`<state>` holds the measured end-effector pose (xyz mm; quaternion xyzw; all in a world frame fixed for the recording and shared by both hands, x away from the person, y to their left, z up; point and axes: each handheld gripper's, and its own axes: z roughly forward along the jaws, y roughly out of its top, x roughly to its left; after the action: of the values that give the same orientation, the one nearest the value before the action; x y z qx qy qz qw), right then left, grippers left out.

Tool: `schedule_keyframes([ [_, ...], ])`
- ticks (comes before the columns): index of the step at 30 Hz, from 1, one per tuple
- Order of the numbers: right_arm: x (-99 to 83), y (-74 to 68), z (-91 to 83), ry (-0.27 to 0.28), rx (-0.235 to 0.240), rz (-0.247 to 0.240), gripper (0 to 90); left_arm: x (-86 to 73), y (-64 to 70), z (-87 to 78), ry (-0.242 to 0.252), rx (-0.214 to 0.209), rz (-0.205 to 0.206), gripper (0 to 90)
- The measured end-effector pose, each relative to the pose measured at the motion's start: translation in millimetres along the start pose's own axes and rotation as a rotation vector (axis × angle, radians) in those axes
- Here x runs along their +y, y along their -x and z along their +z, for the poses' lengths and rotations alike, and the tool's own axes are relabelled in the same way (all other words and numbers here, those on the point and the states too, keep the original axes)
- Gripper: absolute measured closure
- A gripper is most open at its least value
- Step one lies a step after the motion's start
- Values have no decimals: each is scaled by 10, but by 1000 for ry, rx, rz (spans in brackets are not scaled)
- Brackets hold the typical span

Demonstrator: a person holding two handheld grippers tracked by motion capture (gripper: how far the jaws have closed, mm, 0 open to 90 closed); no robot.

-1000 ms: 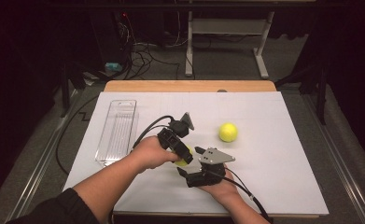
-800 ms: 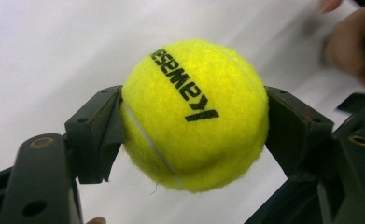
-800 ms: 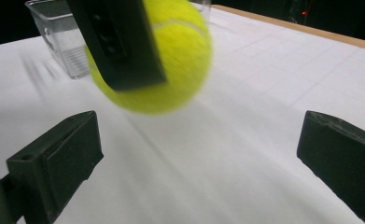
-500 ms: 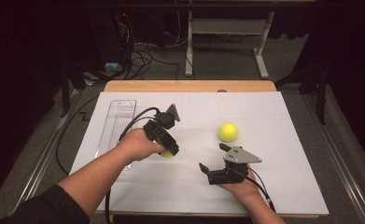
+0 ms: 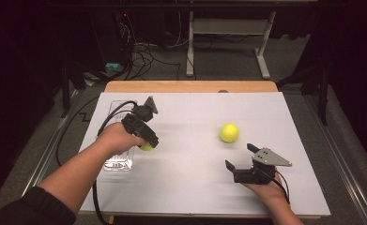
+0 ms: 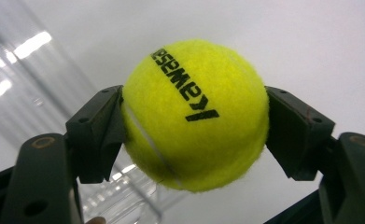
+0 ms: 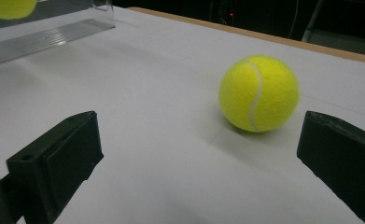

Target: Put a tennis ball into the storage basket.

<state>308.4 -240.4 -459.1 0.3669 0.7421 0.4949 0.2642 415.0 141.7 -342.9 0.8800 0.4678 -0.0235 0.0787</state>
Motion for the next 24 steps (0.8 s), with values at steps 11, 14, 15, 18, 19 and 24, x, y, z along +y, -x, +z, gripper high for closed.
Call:
schedule_keyframes([
  [11,-50,55,-44,-14,-11,-5,0,-180,-503,-194,8,31,-112,270],
  [14,-48,48,-49,-16,-11,-10,0,-224,-605,-218,6,44,-137,270],
  [15,-49,44,-48,-14,-9,-12,0,-232,-627,-224,3,47,-146,270],
  [18,-49,39,-47,-18,-4,-14,0,-255,-714,-233,3,54,-169,270],
  [19,-49,40,-46,-17,-5,-18,0,-260,-752,-240,-2,58,-178,270],
  [24,-51,43,-42,-18,-4,-14,0,-250,-837,-248,1,57,-198,270],
])
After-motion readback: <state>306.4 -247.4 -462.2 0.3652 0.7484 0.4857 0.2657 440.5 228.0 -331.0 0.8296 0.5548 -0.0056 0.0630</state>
